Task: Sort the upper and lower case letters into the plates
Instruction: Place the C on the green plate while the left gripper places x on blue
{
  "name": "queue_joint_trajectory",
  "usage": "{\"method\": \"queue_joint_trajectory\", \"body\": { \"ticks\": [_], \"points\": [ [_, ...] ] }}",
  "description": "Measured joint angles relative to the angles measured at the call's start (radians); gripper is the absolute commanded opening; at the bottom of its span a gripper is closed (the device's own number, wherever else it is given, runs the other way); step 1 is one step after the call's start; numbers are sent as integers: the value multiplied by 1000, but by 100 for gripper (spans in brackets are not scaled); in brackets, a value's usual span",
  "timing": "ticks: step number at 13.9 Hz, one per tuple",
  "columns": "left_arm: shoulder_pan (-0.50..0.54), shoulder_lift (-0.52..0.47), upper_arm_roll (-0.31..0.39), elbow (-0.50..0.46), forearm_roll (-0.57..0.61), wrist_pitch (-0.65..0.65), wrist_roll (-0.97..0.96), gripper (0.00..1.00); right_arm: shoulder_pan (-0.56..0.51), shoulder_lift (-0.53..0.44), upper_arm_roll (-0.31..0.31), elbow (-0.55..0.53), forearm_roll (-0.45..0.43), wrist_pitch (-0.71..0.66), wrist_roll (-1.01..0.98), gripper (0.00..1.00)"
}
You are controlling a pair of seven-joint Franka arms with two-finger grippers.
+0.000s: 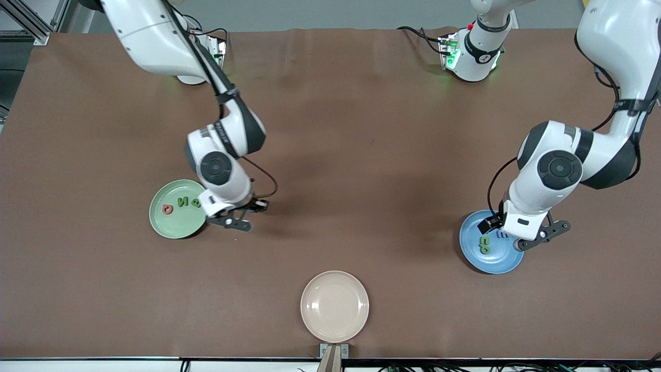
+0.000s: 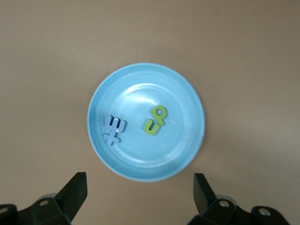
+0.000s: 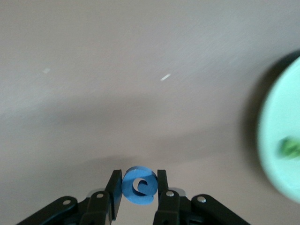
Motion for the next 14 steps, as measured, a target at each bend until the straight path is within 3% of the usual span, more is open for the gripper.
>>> {"method": "queue_joint_trajectory", "body": {
  "ticks": [3, 5, 11, 14],
  "points": [
    [-3, -24, -113, 203, -44, -283, 84, 100, -103, -47, -2, -66, 0, 3, -180, 0],
    [-2, -48, -140, 279, -89, -372, 176, 100, -162, -54, -2, -95, -1, 19, -276, 0],
    [44, -165, -141, 314, -170, -461, 419, 100, -338, -51, -1, -264, -1, 300, -541, 0],
    [52, -220, -120, 322, -224, -481, 558, 100, -354, -46, 5, -291, -1, 337, -561, 0]
  ]
}}
